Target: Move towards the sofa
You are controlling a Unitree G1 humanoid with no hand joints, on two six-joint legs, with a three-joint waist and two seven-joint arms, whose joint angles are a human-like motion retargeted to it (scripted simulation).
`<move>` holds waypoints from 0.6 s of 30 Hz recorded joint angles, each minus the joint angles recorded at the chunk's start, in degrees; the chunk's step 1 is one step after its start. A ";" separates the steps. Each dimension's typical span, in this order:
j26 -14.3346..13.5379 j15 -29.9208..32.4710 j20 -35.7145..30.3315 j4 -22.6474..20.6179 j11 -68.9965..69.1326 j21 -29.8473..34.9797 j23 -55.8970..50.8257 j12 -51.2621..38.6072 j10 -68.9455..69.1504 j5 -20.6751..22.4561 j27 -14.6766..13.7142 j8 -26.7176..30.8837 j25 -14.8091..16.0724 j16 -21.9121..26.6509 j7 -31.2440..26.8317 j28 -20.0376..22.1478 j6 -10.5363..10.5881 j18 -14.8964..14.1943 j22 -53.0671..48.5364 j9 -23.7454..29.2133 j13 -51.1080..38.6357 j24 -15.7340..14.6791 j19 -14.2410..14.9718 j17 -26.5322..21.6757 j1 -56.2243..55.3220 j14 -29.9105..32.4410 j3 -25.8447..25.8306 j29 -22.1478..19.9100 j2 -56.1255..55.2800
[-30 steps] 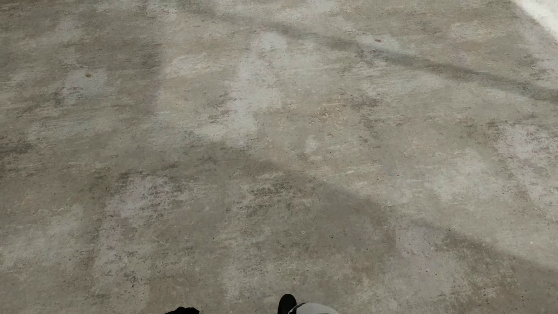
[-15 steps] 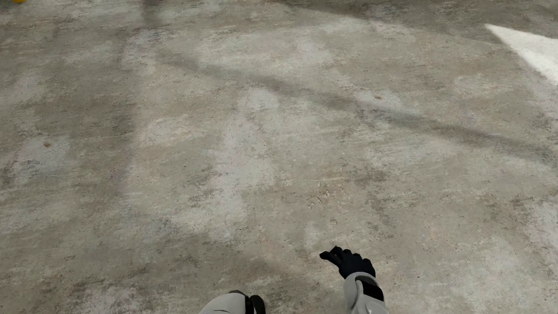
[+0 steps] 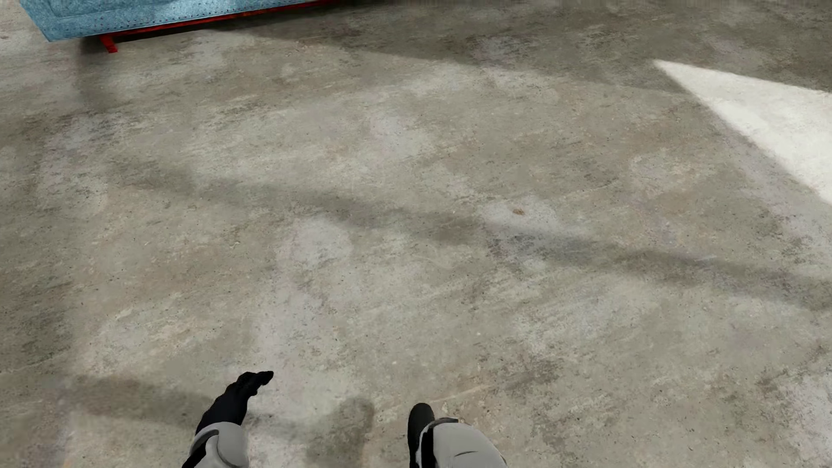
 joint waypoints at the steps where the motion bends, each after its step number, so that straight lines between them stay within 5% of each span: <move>1: 0.91 -5.24 -1.20 3.73 4.76 -2.59 -1.08 0.36 12.54 0.30 0.18 -0.80 1.25 0.29 0.43 -1.83 0.99 -0.75 1.51 0.34 -0.70 0.09 -0.20 2.33 -4.18 6.11 -0.11 -3.36 1.12; 2: 1.80 -9.32 -3.50 7.08 6.48 -4.42 -1.63 0.67 24.23 0.96 1.69 -1.55 2.08 0.71 -1.19 -4.98 2.14 -1.45 2.95 0.64 -2.29 2.04 0.16 4.74 -10.14 12.35 0.22 -8.33 3.69; 4: 1.47 -14.05 -7.94 8.47 4.29 -3.59 -0.94 3.03 38.12 2.51 4.06 -1.56 0.72 1.25 -4.78 -10.78 3.90 2.71 3.38 0.85 -8.48 9.17 1.00 7.55 -23.24 5.98 1.84 -17.97 11.02; 5: 0.73 -15.45 -7.65 9.66 2.05 -3.29 -0.49 5.84 40.06 3.33 3.66 -0.77 0.91 1.05 -4.39 -11.75 4.30 1.52 2.24 0.70 -12.51 11.28 1.39 8.88 -29.14 5.83 2.84 -20.22 14.82; 6: 0.56 -16.64 -5.88 10.34 -0.45 -2.66 -0.81 8.96 38.86 4.06 2.12 0.35 2.33 -0.25 -3.59 -11.97 4.49 1.22 0.91 0.45 -16.73 11.52 1.81 9.68 -34.33 5.99 3.91 -20.38 18.69; 8: 0.69 -19.25 -0.63 10.36 -4.79 -1.00 -2.31 15.23 28.55 5.10 -4.08 2.66 6.79 -3.39 -1.22 -11.37 4.54 1.99 -2.11 -0.10 -25.57 7.29 2.72 9.84 -42.66 4.69 5.90 -17.63 25.67; 10: 1.51 -22.61 2.69 9.06 -8.56 3.48 -6.48 18.94 6.93 5.71 -9.07 4.56 9.12 -4.65 2.04 -10.67 4.65 2.11 -1.12 -0.66 -33.78 3.37 3.75 7.58 -46.39 5.55 7.33 -14.52 32.21; 12: 3.58 -25.95 2.13 4.59 -11.10 8.88 -11.18 21.55 -22.16 5.62 -11.10 6.32 9.03 -4.30 1.67 -12.60 4.66 -1.37 2.43 -1.05 -40.27 4.69 4.80 4.67 -45.63 7.85 8.05 -14.43 37.96; 14: 4.78 -27.48 -0.82 2.52 -7.82 11.87 -16.17 22.33 -27.62 4.49 -11.07 6.07 9.11 -3.04 3.10 -16.08 4.37 -1.56 8.25 -1.08 -42.60 9.13 6.56 1.62 -46.71 4.76 7.99 -13.81 42.06; 15: 5.01 -25.62 -2.61 1.57 -4.82 11.55 -18.80 21.67 -22.42 3.11 -10.64 5.24 10.26 -2.49 2.87 -17.63 3.92 2.56 11.62 -1.05 -41.29 12.08 7.56 0.10 -47.03 9.18 8.03 -13.42 43.92; 17: 5.88 -14.20 -3.24 0.44 10.29 9.53 -21.66 20.74 -10.17 -0.77 -8.29 3.39 13.41 -2.66 3.24 -20.18 2.37 7.69 15.04 -0.80 -35.88 16.41 7.22 -1.36 -46.50 11.54 8.24 -14.21 43.00; 18: 6.05 -7.78 -1.29 -0.13 23.40 9.66 -21.84 20.49 -4.22 -4.21 -5.81 2.33 12.49 -3.85 3.56 -19.45 1.42 8.04 14.51 -0.66 -32.80 16.14 10.68 -2.08 -45.69 6.21 8.38 -14.18 39.07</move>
